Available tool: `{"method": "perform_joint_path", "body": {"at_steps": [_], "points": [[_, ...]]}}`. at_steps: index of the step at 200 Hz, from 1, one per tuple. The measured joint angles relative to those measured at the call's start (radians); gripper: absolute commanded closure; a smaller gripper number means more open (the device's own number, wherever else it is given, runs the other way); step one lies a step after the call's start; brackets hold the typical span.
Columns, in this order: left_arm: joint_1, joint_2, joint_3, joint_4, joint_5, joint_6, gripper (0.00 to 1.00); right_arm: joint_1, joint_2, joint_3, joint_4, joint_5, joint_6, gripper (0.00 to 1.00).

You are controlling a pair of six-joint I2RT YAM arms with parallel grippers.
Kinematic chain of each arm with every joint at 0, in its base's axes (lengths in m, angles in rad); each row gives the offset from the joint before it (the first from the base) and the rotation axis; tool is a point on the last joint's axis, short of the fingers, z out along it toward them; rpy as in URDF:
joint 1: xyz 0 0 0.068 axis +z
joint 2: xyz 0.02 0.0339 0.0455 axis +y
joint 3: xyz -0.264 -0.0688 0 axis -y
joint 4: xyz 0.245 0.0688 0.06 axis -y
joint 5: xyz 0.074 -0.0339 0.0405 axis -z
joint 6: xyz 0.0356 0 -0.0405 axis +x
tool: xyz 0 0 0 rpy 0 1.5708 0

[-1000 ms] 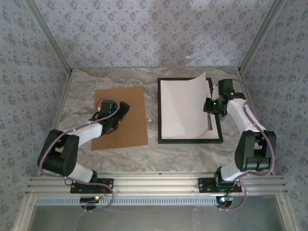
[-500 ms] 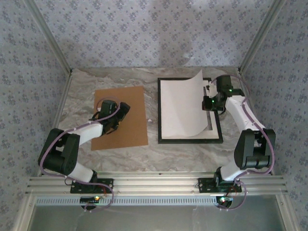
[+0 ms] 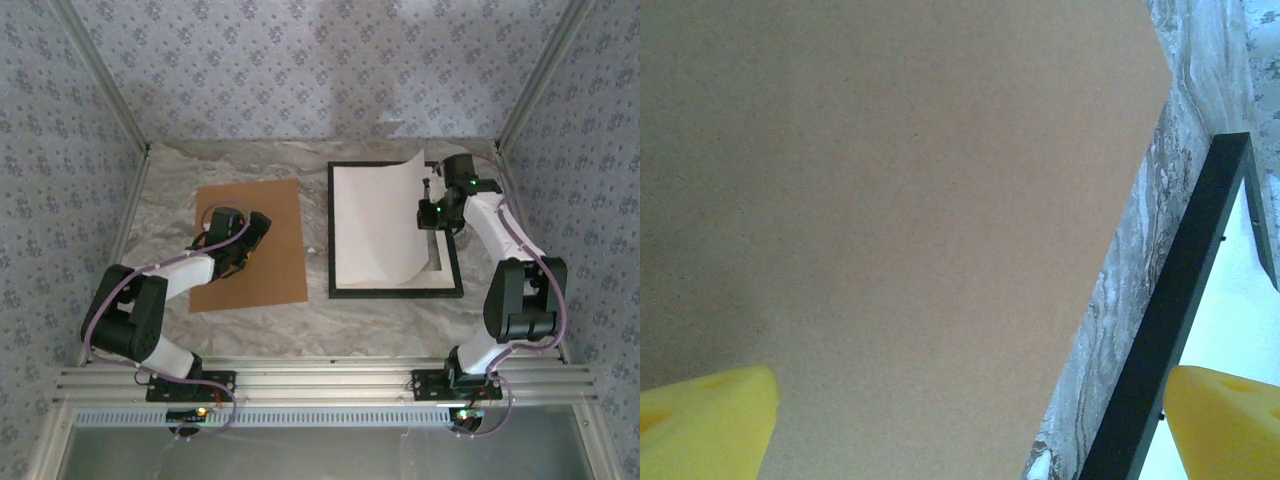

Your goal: Put the photo into the frame

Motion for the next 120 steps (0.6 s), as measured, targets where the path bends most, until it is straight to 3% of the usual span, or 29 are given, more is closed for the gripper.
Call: {"method": "perform_joint_path", "body": {"at_steps": [27,120], "points": [[0.0,0.001,0.0,0.001,0.003,0.0,0.01,0.003,0.025,0.0,0.0,0.03,0.005,0.89],[0.0,0.001,0.011,0.0,0.003,0.0,0.01,0.003,0.046,0.0,0.0,0.206,0.057,0.36]]}}
